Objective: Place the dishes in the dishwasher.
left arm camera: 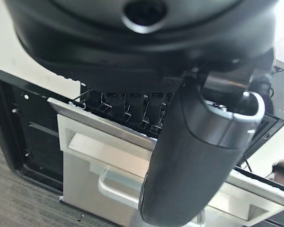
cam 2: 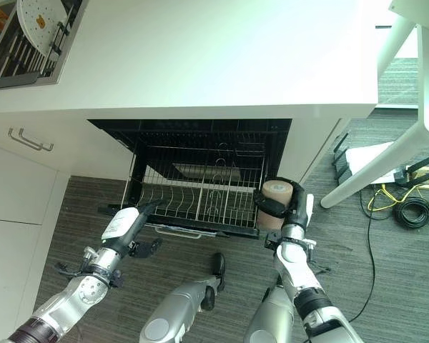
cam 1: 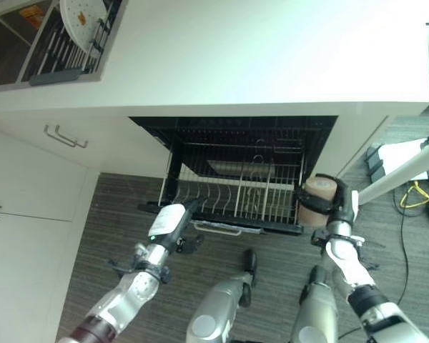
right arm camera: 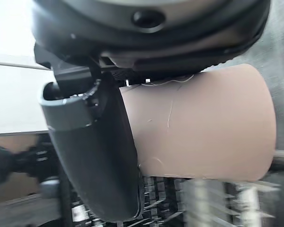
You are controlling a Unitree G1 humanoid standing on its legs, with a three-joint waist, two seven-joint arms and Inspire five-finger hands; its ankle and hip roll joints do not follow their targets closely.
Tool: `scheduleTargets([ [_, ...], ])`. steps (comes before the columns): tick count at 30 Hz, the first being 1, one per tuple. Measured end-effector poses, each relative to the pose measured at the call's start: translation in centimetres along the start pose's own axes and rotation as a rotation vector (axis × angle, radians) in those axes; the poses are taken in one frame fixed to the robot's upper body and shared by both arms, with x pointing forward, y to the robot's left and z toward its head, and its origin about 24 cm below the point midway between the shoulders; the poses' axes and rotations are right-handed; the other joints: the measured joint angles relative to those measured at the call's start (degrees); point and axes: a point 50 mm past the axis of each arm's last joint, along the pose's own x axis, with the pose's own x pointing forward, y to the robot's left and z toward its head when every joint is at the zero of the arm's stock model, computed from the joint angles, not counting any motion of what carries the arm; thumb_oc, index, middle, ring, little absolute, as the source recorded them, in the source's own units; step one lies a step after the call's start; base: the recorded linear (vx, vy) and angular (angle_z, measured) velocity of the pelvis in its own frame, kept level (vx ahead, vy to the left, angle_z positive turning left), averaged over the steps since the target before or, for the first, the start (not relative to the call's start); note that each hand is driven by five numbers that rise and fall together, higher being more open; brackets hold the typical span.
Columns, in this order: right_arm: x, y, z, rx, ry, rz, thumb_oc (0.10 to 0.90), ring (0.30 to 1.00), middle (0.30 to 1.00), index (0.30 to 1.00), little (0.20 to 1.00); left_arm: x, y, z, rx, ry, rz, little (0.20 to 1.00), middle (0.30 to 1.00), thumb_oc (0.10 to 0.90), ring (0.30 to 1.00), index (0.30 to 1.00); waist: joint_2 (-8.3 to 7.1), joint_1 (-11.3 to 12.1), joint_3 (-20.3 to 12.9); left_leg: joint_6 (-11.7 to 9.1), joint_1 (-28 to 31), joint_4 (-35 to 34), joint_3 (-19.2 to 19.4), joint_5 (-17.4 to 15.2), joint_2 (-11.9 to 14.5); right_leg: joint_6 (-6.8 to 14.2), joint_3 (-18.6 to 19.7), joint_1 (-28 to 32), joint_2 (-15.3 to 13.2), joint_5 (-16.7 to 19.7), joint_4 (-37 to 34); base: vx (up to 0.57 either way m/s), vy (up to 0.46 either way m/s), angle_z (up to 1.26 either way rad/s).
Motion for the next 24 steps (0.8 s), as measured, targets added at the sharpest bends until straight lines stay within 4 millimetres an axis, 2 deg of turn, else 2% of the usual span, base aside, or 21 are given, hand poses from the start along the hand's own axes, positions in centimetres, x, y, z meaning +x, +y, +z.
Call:
scheduleTargets([
  [1, 0.0, 0.6, 1.0, 0.026, -0.047, 0.004, 0.400, 0.300, 0.300, 0.300, 0.300, 0.0, 0.0, 0.0, -0.001, -0.001, 0.000, 0.900, 0.900, 0.800, 0.900, 0.900, 0.00, -0.01, 0.00, 0.01, 0.02, 0.02, 0.02, 0.02, -0.01, -0.02, 0.02, -0.01, -0.02, 0.02, 0.03, 0.00, 0.000, 0.00],
  [5, 0.2, 1.3, 2.6, 0.038, -0.139, 0.028, 0.400, 0.300, 0.300, 0.300, 0.300, 0.0, 0.0, 0.0, -0.001, -0.002, 0.001, 0.900, 0.900, 0.800, 0.900, 0.900, 0.00, 0.01, 0.00, 0.01, 0.07, 0.02, 0.01, 0.05, -0.01, -0.02, 0.03, 0.00, -0.03, 0.02, 0.05, 0.00, 0.000, 0.00],
  [9, 0.2, 1.9, 3.6, 0.030, -0.195, 0.057, 0.400, 0.300, 0.300, 0.300, 0.300, 0.0, 0.0, 0.0, -0.002, -0.002, 0.001, 0.900, 0.900, 0.800, 0.900, 0.900, 0.01, -0.01, 0.00, 0.01, 0.06, 0.00, 0.02, 0.05, -0.01, -0.02, 0.04, -0.02, -0.02, 0.02, 0.03, 0.00, 0.000, 0.00],
  [15, -0.3, 3.8, 5.4, 0.008, -0.284, 0.182, 0.400, 0.300, 0.300, 0.300, 0.300, -0.1, -0.1, 0.0, -0.005, -0.003, 0.003, 0.900, 0.900, 0.800, 0.900, 0.900, 0.01, -0.01, 0.00, 0.01, -0.01, -0.01, 0.03, 0.04, 0.00, -0.03, 0.08, -0.13, -0.01, 0.01, 0.02, 0.00, 0.000, 0.00],
  [19, -0.6, 5.0, 4.9, -0.023, -0.244, 0.258, 0.400, 0.300, 0.300, 0.300, 0.300, 0.0, 0.1, 0.1, -0.004, -0.008, 0.015, 0.900, 0.900, 0.800, 0.900, 0.900, 0.01, 0.13, 0.00, 0.00, -0.05, -0.01, 0.03, 0.04, -0.01, -0.03, 0.07, -0.15, -0.03, 0.00, 0.00, 0.00, 0.000, 0.00],
  [24, -0.4, 5.1, 4.1, -0.049, -0.188, 0.267, 0.400, 0.300, 0.300, 0.300, 0.300, 0.1, 0.1, 0.1, -0.003, -0.011, 0.018, 0.900, 0.900, 0.800, 0.900, 0.900, 0.01, 0.36, 0.00, 0.01, -0.11, -0.01, -0.04, 0.04, -0.09, -0.02, 0.00, -0.12, -0.09, 0.00, -0.01, 0.00, 0.000, 0.00],
])
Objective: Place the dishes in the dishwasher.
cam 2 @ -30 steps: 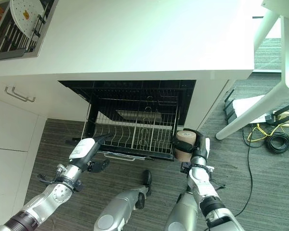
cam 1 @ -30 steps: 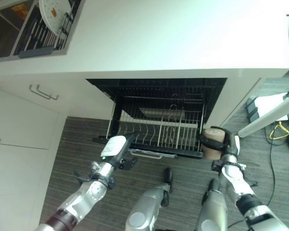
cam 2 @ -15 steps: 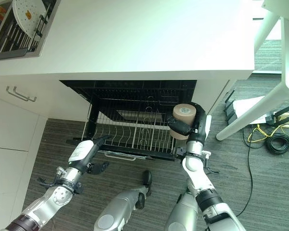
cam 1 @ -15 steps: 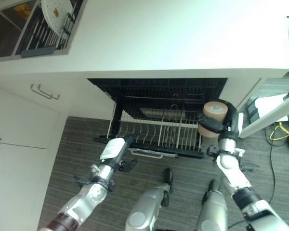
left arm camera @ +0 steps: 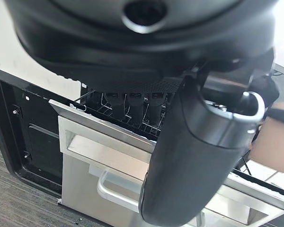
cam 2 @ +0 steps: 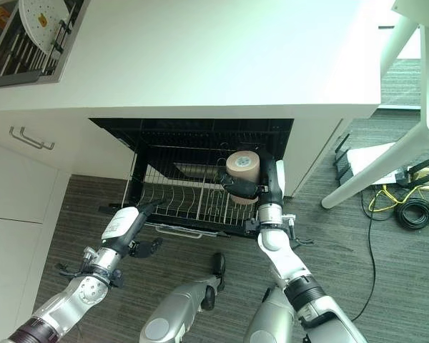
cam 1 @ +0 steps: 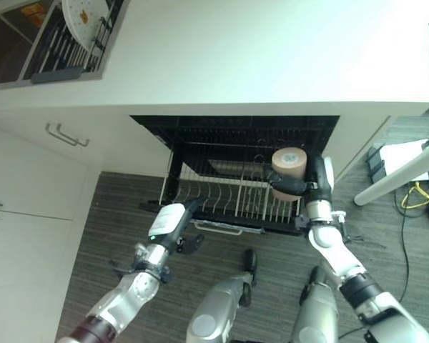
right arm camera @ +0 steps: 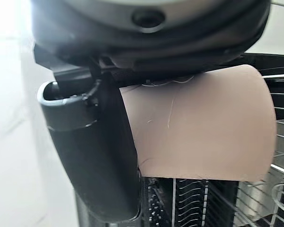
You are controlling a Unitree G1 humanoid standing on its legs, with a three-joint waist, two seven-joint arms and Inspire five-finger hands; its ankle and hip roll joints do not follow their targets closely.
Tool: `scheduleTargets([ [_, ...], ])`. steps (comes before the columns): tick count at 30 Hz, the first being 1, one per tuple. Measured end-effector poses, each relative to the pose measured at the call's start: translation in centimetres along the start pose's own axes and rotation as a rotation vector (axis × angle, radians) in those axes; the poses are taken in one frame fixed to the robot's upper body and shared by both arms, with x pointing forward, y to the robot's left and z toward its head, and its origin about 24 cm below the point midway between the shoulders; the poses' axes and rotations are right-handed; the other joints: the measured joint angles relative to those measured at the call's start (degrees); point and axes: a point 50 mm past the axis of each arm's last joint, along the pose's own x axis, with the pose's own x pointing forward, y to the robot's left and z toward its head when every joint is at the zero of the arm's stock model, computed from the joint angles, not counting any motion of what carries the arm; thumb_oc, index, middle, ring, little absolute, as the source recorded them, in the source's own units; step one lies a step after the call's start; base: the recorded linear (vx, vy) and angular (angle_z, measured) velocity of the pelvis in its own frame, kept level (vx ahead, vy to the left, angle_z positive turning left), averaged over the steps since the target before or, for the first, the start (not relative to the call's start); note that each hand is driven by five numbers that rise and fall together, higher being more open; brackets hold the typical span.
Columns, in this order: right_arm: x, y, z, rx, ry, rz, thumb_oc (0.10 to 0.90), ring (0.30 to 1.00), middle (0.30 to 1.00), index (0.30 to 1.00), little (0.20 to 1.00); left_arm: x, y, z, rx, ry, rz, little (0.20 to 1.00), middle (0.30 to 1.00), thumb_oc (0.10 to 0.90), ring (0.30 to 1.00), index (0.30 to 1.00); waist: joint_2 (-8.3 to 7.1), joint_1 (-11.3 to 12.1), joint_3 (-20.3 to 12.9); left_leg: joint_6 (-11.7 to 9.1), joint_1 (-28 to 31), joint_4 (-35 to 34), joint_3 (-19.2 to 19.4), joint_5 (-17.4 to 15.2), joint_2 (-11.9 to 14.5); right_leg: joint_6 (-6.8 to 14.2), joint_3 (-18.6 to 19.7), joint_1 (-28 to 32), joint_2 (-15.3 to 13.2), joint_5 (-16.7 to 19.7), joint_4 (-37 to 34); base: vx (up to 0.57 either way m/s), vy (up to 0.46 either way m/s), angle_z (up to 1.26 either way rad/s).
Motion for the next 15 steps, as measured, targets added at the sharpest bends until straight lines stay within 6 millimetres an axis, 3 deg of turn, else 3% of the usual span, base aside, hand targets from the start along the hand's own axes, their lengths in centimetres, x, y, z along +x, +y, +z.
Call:
scheduleTargets([
  [11, 0.4, -0.4, -2.1, -0.041, 0.144, -0.041, 0.403, 0.305, 0.305, 0.305, 0.305, 0.1, -0.5, 0.3, 0.001, -0.021, -0.020, 0.900, 0.900, 0.800, 0.900, 0.900, 0.00, 1.44, 0.00, -0.02, -0.04, 0.02, -0.30, 0.03, -0.05, 0.06, -0.29, 0.15, -0.04, -0.06, 0.01, 0.00, 0.000, 0.00],
  [12, 0.4, -0.4, -2.1, -0.034, 0.149, -0.041, 0.555, 0.533, 0.533, 0.533, 0.533, 0.2, -0.4, 0.3, 0.002, -0.021, -0.019, 0.900, 0.900, 0.800, 0.900, 0.900, 0.00, 1.44, 0.00, -0.01, -0.04, 0.03, -0.32, 0.03, -0.06, 0.06, -0.31, 0.16, -0.04, -0.06, 0.01, 0.00, 0.000, 0.00],
  [13, 0.4, -0.3, -2.2, -0.018, 0.160, -0.038, 0.519, 0.479, 0.479, 0.479, 0.479, 0.2, -0.4, 0.3, 0.003, -0.021, -0.019, 0.900, 0.900, 0.800, 0.900, 0.900, 0.00, 1.45, 0.00, -0.02, -0.05, 0.04, -0.41, 0.04, -0.05, 0.06, -0.41, 0.21, -0.03, -0.06, 0.01, -0.02, -0.031, 0.03],
  [14, 0.3, 0.1, -2.3, 0.000, 0.173, -0.029, 0.560, 0.540, 0.540, 0.540, 0.540, 0.2, -0.4, 0.3, 0.003, -0.022, -0.019, 0.900, 0.900, 0.800, 0.900, 0.900, 0.00, 1.46, 0.00, -0.10, -0.06, 0.03, -0.58, 0.09, -0.04, 0.09, -0.57, 0.28, -0.03, -0.08, 0.02, -0.03, -0.045, 0.10],
  [15, 0.3, 0.1, -2.9, 0.005, 0.211, -0.018, 0.800, 0.900, 0.900, 0.900, 0.900, 0.3, -0.4, 0.4, 0.003, -0.026, -0.020, 0.900, 0.900, 0.800, 0.900, 0.900, 0.00, 1.46, 0.00, -0.21, -0.07, 0.03, -1.00, 0.15, 0.00, 0.01, -1.07, 0.52, -0.02, -0.18, 0.00, -0.03, -0.057, 0.15],
])
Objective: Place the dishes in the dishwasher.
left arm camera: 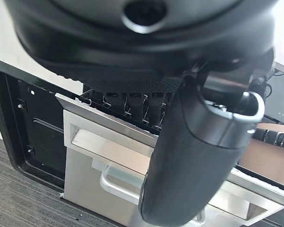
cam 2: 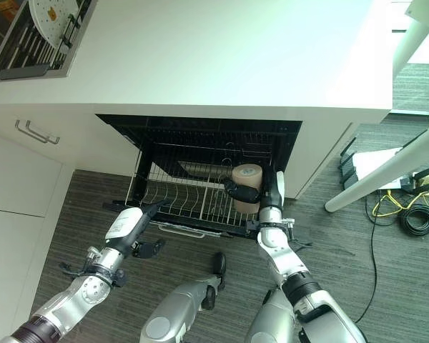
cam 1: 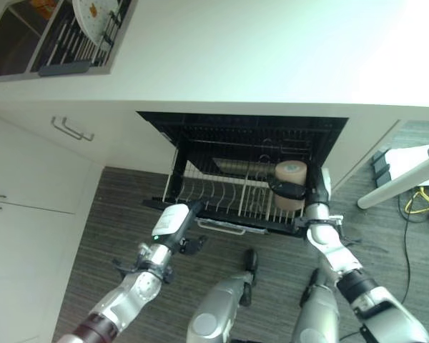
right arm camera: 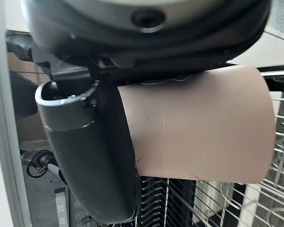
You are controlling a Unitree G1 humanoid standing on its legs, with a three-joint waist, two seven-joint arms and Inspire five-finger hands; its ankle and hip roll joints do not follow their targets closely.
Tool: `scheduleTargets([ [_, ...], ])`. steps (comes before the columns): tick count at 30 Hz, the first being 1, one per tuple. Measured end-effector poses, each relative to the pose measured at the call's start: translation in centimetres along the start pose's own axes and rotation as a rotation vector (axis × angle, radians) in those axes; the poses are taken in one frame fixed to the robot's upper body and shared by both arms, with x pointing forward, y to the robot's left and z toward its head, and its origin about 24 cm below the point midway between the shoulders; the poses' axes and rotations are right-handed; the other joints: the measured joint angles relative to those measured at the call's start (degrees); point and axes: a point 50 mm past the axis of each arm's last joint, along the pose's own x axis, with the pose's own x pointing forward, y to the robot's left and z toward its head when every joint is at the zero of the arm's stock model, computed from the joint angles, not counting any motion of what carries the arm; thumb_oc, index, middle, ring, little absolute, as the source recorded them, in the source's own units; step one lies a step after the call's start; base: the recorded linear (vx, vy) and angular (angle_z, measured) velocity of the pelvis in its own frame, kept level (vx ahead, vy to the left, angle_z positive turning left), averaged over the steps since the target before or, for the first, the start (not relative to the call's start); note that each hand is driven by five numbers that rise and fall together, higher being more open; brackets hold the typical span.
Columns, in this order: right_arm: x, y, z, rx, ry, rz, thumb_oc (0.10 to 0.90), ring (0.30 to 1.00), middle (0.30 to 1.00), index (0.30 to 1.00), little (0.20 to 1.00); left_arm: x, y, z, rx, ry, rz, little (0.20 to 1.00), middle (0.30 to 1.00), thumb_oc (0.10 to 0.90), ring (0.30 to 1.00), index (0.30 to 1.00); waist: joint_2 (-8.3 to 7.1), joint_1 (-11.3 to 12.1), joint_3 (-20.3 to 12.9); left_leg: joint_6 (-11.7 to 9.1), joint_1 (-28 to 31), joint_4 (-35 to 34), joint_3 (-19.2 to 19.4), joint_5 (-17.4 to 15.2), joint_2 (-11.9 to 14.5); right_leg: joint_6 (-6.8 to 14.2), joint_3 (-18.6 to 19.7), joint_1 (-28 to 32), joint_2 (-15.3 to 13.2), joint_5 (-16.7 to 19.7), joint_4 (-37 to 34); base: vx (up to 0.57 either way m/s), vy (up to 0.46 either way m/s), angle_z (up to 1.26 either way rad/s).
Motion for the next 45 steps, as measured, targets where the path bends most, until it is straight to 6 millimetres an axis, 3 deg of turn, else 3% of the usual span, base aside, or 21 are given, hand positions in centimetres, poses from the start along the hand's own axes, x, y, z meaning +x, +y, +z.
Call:
scheduleTargets([
  [13, 0.6, -0.6, -0.3, 0.028, 0.075, 0.068, 0.800, 0.900, 0.900, 0.900, 0.900, 0.7, 0.4, 0.5, 0.006, -0.034, 0.004, 0.900, 0.900, 0.800, 0.900, 0.900, 0.00, 1.45, 0.00, -0.25, -0.33, 0.00, -1.17, 0.18, 0.14, -0.32, -1.27, 0.42, 0.14, -0.28, 0.10, -0.01, -0.019, 0.03],
  [19, 0.9, -0.6, 0.3, 0.040, 0.044, 0.033, 0.800, 0.900, 0.900, 0.900, 0.900, 0.6, 0.2, 0.4, 0.005, -0.036, -0.002, 0.900, 0.900, 0.800, 0.900, 0.900, 0.00, 1.46, 0.00, -0.21, -0.34, 0.00, -1.18, 0.22, 0.13, -0.32, -1.28, 0.43, 0.14, -0.28, 0.08, 0.00, 0.000, 0.00],
  [22, 1.1, 0.3, 1.2, 0.062, -0.017, 0.031, 0.800, 0.900, 0.900, 0.900, 0.900, 0.8, 0.3, 0.4, 0.010, -0.042, 0.001, 0.900, 0.900, 0.800, 0.900, 0.900, 0.00, 1.52, 0.00, -0.22, -0.35, -0.03, -1.20, 0.21, 0.10, -0.29, -1.29, 0.42, 0.11, -0.30, 0.06, 0.00, 0.000, 0.00],
  [26, 1.2, 1.8, 2.8, -0.047, -0.142, 0.087, 0.800, 0.900, 0.900, 0.900, 0.900, 1.1, 0.4, 0.6, 0.013, -0.057, 0.004, 0.900, 0.900, 0.800, 0.900, 0.900, 0.00, 1.73, 0.00, -0.27, -1.06, 0.00, -1.88, 0.17, -0.11, -0.24, -2.13, 0.32, -0.08, -0.35, -0.11, 0.00, 0.004, 0.08],
  [31, 1.1, 2.2, 3.0, -0.132, -0.187, 0.115, 0.800, 0.900, 0.900, 0.900, 0.900, 1.3, 0.4, 0.8, 0.014, -0.068, 0.000, 0.900, 0.900, 0.800, 0.900, 0.900, 0.00, 2.66, 0.00, -0.21, -1.14, -0.05, -2.14, 0.21, -0.22, -0.02, -2.24, 0.33, -0.10, -0.55, -0.09, 0.00, 0.001, 0.03],
  [37, 1.2, 1.3, 3.2, -0.305, -0.252, 0.122, 0.800, 0.900, 0.900, 0.900, 0.900, 1.3, 0.3, 0.9, 0.011, -0.077, -0.003, 0.900, 0.900, 0.800, 0.900, 0.900, 0.00, 3.03, 0.00, -0.22, -1.24, -0.11, -2.32, 0.21, -0.26, 0.03, -2.39, 0.31, -0.14, -0.67, -0.04, -0.01, -0.015, 0.00],
  [45, 1.6, 0.4, 4.3, -0.399, -0.347, 0.012, 0.800, 0.900, 0.900, 0.900, 0.900, 1.7, 0.6, 1.1, 0.015, -0.087, 0.005, 0.900, 0.900, 0.800, 0.900, 0.900, -0.01, 3.05, 0.01, -0.19, -2.39, -0.01, -2.58, 0.23, -0.25, 0.02, -2.84, -0.41, -0.10, -0.71, 0.03, -0.01, -0.016, 0.02],
])
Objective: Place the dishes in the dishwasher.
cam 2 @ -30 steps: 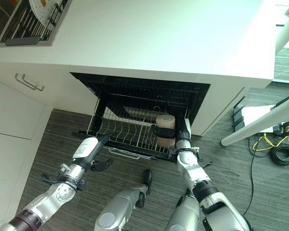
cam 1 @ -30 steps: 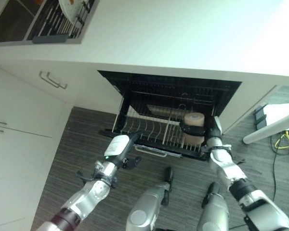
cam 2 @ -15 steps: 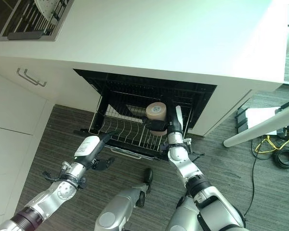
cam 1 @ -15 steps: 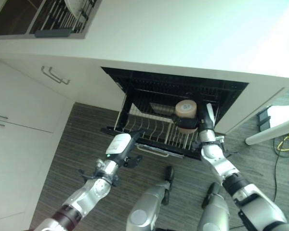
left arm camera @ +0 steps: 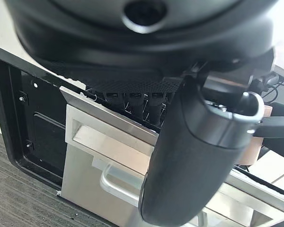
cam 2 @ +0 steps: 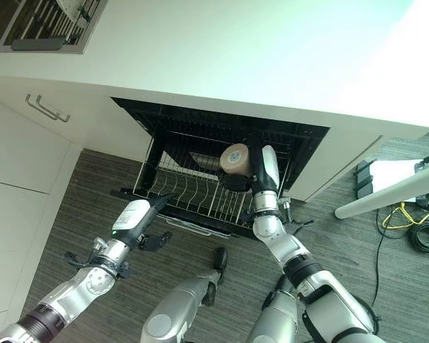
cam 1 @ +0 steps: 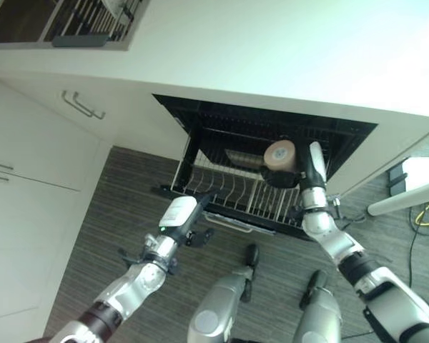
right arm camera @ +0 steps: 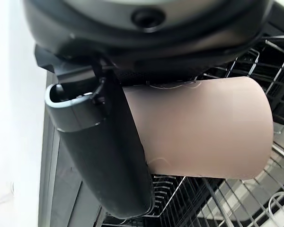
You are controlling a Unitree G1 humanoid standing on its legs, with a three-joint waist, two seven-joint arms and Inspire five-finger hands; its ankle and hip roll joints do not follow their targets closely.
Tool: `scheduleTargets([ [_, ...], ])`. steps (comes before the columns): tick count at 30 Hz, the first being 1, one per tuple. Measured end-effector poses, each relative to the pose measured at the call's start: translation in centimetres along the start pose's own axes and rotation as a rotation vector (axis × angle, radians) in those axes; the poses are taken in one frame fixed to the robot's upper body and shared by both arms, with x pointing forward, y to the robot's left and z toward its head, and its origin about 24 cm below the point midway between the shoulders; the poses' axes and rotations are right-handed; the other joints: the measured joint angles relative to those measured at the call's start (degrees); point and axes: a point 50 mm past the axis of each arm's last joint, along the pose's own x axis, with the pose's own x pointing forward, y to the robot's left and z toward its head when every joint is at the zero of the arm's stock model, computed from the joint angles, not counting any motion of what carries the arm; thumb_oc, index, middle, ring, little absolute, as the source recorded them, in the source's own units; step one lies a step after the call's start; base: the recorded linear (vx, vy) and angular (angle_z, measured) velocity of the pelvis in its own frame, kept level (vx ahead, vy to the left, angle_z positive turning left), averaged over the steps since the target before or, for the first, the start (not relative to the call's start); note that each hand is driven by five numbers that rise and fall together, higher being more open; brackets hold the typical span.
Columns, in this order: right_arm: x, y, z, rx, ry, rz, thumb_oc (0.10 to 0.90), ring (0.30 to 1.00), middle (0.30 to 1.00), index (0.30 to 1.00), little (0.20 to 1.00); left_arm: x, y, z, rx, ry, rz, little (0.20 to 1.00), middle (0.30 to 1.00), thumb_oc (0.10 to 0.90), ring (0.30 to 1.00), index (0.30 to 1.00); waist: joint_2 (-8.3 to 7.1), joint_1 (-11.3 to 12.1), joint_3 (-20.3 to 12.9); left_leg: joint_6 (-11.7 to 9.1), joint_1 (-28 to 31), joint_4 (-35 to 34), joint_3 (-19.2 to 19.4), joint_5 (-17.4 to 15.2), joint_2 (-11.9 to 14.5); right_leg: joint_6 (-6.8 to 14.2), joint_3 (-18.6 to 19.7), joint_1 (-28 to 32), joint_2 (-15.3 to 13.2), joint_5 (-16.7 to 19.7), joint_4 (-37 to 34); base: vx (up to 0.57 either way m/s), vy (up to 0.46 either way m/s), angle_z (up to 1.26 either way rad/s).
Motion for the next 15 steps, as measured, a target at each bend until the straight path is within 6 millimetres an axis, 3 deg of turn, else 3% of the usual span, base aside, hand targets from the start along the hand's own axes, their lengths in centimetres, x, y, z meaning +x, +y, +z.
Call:
scheduleTargets([
  [11, 0.4, -1.2, -0.7, -0.303, -0.053, 0.064, 0.800, 0.900, 0.900, 0.900, 0.900, 0.2, 0.3, 0.0, 0.006, -0.006, 0.005, 0.900, 0.900, 0.800, 0.900, 0.900, -0.11, 0.07, 0.06, -0.15, -0.22, 0.05, -1.04, 0.13, 0.20, -0.01, -0.88, 0.34, 0.30, -0.02, 0.00, -0.01, -0.059, 0.04],
  [15, 0.6, -1.1, -1.6, -0.427, -0.051, 0.222, 0.800, 0.900, 0.900, 0.900, 0.900, 0.3, 1.0, -0.2, 0.042, -0.020, -0.002, 0.900, 0.900, 0.800, 0.900, 0.900, -0.45, 0.49, 0.29, -0.48, -0.57, 0.05, -1.43, 0.36, 0.65, -0.04, -1.38, 0.34, 0.77, -0.02, -0.08, -0.02, -0.087, 0.04],
])
